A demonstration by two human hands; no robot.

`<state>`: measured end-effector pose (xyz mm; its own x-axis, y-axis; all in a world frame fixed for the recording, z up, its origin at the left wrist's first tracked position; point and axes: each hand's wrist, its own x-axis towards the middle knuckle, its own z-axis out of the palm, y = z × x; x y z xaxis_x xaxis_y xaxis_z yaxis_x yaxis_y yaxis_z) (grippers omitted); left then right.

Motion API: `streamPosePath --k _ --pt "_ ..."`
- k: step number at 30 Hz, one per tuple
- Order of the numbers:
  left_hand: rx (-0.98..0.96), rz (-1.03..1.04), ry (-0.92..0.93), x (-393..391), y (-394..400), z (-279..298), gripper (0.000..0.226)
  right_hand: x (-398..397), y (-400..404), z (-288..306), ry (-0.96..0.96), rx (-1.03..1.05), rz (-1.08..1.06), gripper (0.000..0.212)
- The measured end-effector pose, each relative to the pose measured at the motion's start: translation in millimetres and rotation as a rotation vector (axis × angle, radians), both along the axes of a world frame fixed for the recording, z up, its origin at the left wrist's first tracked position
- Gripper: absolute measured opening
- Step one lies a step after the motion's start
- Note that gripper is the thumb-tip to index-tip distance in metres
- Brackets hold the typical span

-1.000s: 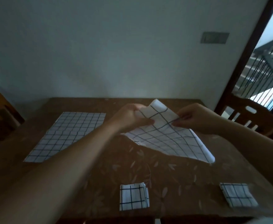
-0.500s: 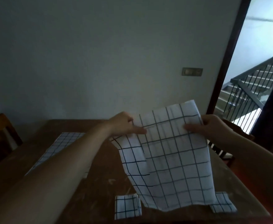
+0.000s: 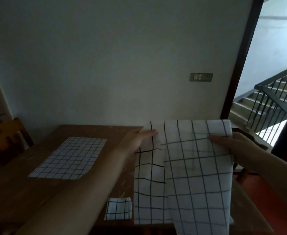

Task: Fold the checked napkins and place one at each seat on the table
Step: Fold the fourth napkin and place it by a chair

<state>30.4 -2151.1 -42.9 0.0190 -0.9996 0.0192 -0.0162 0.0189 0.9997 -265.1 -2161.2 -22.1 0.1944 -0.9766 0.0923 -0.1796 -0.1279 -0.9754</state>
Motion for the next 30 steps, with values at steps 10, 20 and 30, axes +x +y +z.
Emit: streamPosePath --k 10,20,30 --pt "-0.174 -0.077 -0.202 -51 15 -1 0.068 -29 5 -10 -0.071 -0.017 -0.092 0.040" --pt "-0.224 0.124 -0.075 -69 8 -6 0.019 -41 11 -14 -0.016 -0.090 -0.057 0.031" --pt "-0.242 0.070 -0.015 -67 21 14 0.017 -59 17 -3 0.050 -0.094 -0.001 0.046"
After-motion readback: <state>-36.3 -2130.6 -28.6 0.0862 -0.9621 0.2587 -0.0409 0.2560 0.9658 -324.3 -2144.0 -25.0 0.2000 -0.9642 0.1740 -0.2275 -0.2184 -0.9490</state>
